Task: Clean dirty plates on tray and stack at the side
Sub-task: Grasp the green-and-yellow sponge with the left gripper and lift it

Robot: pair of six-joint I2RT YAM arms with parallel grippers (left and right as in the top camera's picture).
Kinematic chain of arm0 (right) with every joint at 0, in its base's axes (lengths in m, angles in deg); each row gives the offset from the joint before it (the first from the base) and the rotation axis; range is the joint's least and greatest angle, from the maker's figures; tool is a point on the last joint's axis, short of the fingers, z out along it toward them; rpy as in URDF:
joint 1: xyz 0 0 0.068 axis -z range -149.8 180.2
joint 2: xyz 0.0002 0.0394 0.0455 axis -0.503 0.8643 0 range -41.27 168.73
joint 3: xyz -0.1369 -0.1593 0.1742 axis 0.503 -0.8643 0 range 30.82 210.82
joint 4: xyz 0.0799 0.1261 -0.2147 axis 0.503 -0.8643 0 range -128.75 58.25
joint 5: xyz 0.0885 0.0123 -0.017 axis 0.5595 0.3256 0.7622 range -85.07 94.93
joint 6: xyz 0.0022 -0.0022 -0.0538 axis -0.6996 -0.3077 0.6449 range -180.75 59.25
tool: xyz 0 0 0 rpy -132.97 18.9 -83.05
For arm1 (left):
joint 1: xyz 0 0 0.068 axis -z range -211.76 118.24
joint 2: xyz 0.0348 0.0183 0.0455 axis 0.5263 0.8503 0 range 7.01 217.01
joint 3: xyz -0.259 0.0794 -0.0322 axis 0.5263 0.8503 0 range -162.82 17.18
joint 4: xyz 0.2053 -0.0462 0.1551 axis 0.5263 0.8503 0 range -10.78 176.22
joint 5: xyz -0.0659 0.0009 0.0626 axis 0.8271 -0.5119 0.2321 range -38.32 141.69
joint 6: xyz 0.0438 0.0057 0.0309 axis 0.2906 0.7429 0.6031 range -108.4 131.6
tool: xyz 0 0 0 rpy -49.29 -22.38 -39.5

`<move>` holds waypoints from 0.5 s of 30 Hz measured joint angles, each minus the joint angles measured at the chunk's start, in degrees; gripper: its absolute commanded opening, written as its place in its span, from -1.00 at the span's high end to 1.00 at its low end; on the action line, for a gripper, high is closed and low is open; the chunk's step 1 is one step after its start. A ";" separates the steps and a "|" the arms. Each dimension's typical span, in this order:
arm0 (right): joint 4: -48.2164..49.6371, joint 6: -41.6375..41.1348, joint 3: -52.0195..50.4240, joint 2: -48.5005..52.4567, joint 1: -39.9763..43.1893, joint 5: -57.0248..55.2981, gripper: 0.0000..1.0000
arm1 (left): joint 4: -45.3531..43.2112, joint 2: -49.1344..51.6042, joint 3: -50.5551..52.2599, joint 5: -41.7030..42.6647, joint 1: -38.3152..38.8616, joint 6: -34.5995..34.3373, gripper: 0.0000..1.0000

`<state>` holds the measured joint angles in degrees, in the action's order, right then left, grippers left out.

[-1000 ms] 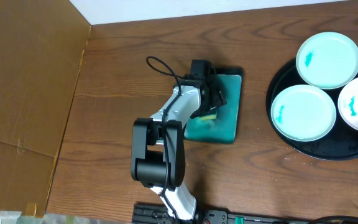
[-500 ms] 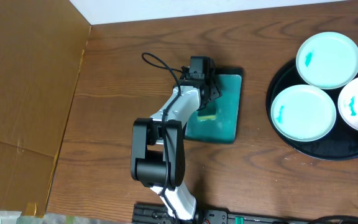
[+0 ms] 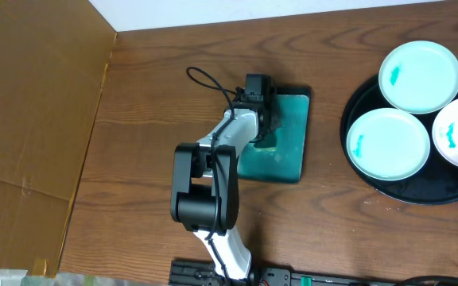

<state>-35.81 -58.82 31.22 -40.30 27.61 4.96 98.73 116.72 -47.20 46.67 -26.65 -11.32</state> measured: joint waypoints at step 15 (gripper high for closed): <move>0.00 0.00 0.00 -0.02 0.00 0.00 -0.98 | 6.71 -26.49 0.92 3.43 0.04 0.20 0.86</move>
<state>-35.81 -58.82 31.22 -40.32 27.61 4.96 105.44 90.23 -46.28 50.10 -26.61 -11.12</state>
